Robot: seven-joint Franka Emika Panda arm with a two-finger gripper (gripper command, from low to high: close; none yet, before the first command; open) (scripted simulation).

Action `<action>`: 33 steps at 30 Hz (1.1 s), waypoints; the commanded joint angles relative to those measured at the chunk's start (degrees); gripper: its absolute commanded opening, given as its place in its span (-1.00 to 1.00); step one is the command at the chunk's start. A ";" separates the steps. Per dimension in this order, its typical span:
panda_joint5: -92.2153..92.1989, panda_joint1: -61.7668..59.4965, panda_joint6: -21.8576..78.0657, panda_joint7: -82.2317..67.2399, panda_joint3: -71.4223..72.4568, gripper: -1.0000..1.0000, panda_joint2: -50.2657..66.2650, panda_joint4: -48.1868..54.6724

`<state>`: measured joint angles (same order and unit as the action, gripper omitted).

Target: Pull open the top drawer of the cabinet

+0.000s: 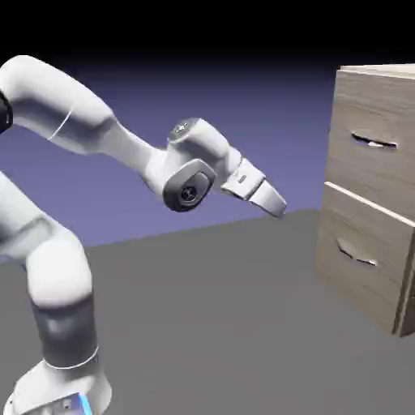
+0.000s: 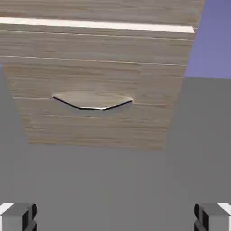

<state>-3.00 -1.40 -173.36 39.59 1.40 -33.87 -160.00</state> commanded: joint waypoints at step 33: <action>-82.23 -57.14 17.84 -78.46 38.30 0.00 -33.01 27.51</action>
<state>-85.23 -58.54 -155.52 -38.87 39.70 -66.87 -132.49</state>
